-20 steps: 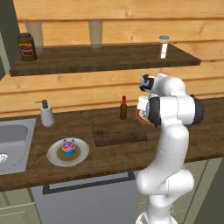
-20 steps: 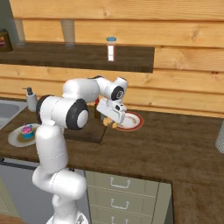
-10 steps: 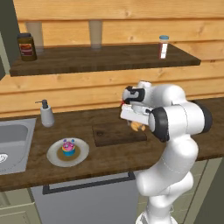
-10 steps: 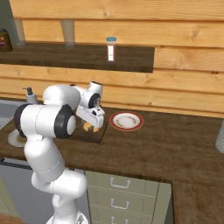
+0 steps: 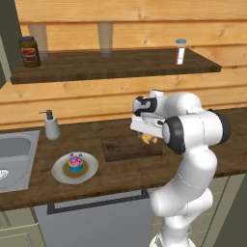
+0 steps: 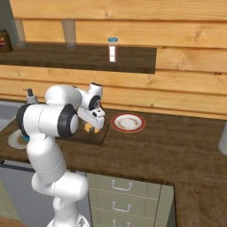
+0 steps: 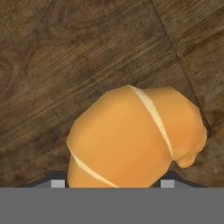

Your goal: From the different types of pastries on the counter, select a croissant and place it on the cutting board. Then retrieve a jar of jam from the cabinet and place it alongside the croissant on the cutting board.

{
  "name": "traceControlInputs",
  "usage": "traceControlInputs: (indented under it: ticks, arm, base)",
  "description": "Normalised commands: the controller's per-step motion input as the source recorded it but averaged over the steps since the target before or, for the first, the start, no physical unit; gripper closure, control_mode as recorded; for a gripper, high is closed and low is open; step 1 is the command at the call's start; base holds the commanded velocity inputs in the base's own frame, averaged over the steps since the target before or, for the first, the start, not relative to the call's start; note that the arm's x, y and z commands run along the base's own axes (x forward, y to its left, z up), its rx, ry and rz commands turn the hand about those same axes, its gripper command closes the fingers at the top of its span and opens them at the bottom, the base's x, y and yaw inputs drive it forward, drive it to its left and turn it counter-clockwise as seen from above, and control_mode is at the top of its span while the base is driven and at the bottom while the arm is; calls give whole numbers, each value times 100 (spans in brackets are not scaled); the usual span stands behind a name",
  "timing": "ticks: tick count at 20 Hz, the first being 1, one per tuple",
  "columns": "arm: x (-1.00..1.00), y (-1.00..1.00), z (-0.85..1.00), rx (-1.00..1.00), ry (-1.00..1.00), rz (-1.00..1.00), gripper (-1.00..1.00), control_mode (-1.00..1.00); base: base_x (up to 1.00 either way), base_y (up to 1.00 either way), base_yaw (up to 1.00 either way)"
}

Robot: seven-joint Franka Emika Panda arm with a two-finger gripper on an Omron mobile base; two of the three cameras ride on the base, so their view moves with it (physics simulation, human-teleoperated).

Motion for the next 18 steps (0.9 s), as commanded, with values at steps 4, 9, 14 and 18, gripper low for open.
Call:
traceControlInputs:
  ticks: [4,9,14,18]
  arm:
    - [1,0,-4,0,0,0,100,-100]
    - [2,0,-8,0,0,0,100,-100]
    - [1,0,0,0,0,0,-100,-100]
    - [1,0,0,0,1,0,-100,-100]
  base:
    - [0,0,0]
    - [0,0,0]
    - [0,0,0]
    - [0,0,0]
